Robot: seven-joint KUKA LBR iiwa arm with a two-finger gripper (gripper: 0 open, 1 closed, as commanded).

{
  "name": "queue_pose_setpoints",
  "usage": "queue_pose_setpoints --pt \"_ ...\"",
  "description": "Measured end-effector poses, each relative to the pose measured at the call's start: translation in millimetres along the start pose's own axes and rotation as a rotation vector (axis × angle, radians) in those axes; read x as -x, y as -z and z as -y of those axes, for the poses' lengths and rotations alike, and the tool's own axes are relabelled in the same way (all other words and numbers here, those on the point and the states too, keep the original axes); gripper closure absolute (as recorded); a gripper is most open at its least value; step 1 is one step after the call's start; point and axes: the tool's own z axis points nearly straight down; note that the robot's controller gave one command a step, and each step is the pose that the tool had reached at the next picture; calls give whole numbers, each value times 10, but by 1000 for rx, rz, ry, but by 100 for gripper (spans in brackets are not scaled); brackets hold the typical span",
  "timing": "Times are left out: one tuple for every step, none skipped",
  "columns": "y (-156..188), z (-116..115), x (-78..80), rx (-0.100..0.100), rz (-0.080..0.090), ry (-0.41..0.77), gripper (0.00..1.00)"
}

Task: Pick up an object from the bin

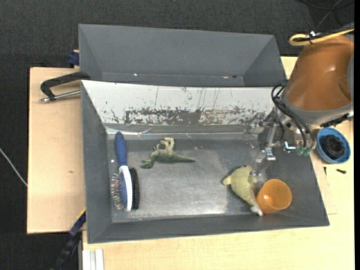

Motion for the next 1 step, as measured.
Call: queue_pose_setpoints --pt "-1258 -197 -116 0 5 554 0"
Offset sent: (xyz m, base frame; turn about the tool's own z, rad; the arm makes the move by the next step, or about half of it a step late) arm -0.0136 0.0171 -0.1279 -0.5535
